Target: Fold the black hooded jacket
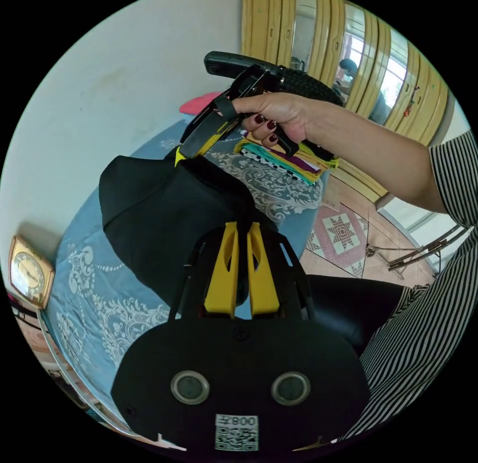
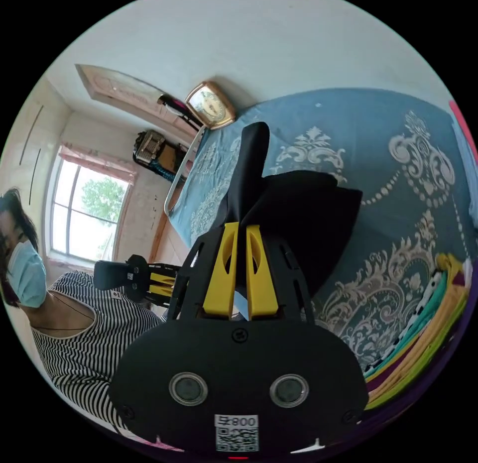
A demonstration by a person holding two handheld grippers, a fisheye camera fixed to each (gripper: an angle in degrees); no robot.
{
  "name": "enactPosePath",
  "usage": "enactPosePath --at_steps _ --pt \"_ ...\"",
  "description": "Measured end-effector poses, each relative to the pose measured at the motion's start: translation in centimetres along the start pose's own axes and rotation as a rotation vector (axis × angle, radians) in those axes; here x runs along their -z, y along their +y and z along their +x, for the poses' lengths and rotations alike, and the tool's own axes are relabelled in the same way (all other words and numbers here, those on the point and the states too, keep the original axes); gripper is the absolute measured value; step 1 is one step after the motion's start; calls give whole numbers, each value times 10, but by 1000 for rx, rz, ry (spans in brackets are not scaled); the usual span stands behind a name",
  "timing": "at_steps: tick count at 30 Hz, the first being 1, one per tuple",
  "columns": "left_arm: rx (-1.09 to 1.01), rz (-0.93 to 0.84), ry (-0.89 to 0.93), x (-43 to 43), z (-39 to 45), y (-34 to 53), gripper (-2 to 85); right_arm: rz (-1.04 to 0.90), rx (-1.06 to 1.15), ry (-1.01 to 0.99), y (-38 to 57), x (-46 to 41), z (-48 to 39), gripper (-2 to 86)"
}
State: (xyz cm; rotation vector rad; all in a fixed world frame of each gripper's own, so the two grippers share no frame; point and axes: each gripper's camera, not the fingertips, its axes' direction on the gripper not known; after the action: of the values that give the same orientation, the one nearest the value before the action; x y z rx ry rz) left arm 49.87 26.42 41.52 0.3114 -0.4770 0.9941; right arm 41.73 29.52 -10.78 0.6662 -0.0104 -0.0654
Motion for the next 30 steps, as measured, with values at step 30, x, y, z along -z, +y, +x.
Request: enactPosePath --at_steps 30 --pt "118 -114 259 -132 -91 8 23 -50 -115 -61 219 -153 62 1"
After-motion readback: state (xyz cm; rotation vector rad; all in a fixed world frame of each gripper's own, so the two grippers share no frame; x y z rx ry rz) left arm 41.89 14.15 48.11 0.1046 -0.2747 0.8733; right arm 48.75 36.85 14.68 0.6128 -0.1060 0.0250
